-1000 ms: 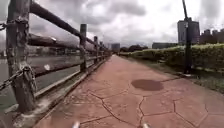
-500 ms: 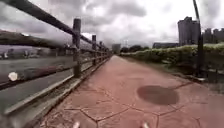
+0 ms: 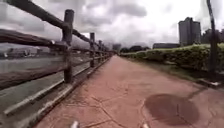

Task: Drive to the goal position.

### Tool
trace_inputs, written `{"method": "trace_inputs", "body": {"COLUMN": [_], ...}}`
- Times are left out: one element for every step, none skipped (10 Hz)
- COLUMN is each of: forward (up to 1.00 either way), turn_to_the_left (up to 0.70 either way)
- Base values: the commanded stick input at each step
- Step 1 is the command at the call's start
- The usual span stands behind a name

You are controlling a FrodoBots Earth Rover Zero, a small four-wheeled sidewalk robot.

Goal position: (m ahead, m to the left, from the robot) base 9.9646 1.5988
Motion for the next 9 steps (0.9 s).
{"method": "trace_inputs", "body": {"forward": [1.0, 1.0, 1.0, 1.0, 1.0, 1.0, 1.0, 1.0, 1.0], "turn_to_the_left": [-0.27, -0.27, -0.27, -0.27, -0.27, -0.27, -0.27, -0.27, -0.14]}}
